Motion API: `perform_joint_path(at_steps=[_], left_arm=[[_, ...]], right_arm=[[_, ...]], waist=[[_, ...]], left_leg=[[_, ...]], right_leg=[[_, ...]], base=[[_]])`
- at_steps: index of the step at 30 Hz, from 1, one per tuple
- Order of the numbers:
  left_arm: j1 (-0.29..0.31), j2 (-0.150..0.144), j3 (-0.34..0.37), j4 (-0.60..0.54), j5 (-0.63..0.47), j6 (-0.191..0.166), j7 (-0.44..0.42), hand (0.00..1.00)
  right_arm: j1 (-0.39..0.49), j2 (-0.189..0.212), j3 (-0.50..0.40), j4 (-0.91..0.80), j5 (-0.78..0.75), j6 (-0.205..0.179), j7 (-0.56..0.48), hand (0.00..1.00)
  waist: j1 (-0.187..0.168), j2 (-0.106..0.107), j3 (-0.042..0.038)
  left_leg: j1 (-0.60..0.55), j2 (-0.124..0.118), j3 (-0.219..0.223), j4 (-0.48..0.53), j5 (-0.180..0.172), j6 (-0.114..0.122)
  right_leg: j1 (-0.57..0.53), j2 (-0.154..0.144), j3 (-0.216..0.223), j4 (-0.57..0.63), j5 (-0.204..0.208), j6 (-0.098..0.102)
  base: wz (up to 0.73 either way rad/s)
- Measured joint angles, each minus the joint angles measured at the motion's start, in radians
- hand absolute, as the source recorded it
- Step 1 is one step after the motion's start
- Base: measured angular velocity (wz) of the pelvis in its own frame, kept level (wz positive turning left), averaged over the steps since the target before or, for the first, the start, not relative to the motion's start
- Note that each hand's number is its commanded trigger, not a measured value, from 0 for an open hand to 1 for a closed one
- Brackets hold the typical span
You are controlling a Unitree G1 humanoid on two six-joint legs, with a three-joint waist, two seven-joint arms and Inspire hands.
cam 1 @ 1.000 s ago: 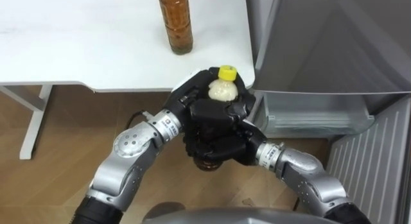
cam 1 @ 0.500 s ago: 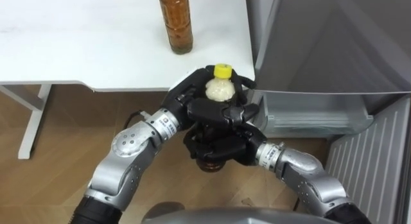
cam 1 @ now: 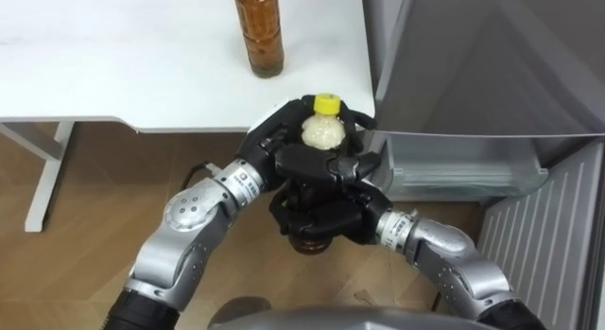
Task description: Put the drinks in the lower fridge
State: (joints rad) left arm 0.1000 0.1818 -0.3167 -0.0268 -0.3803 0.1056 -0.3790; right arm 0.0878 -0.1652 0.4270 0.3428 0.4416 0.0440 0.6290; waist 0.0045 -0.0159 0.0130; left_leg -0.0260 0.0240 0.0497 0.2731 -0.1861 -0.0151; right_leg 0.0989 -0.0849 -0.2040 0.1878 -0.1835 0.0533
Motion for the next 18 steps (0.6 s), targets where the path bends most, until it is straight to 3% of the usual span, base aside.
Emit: perform_joint_path(at_steps=[3,9,13,18], left_arm=[[-0.002,0.000,0.000,-0.013,0.002,0.000,0.008,0.00],[-0.001,0.010,0.003,-0.103,0.048,0.000,0.034,0.00],[-0.001,0.019,0.007,-0.157,0.068,0.000,0.041,0.00],[-0.001,0.036,0.015,-0.194,0.084,0.000,0.041,0.00]], right_arm=[[-0.001,0.001,-0.007,-0.002,0.013,-0.003,0.001,1.00],[-0.012,0.006,-0.009,-0.009,0.027,-0.053,0.008,1.00],[-0.017,0.017,-0.022,-0.010,0.029,-0.080,0.031,1.00],[-0.021,0.015,-0.027,-0.010,0.036,-0.087,0.051,1.00]], waist=[[0.002,0.002,-0.0017],[0.001,0.016,-0.0053],[0.001,0.020,-0.0042],[0.000,0.019,-0.0026]], left_leg=[[0.000,0.000,0.000,0.003,-0.001,0.001],[0.004,0.000,0.000,-0.002,-0.001,0.001],[0.004,0.000,-0.001,-0.005,-0.001,0.001],[0.001,0.000,-0.004,-0.005,-0.001,0.001]], right_leg=[[0.002,0.000,0.001,0.000,0.001,-0.001],[0.006,0.000,0.002,-0.001,0.001,-0.002],[0.005,0.001,0.002,-0.001,0.001,-0.002],[0.002,0.001,0.002,-0.003,0.001,-0.002]], base=[[0.00],[0.00],[0.00],[0.00]])
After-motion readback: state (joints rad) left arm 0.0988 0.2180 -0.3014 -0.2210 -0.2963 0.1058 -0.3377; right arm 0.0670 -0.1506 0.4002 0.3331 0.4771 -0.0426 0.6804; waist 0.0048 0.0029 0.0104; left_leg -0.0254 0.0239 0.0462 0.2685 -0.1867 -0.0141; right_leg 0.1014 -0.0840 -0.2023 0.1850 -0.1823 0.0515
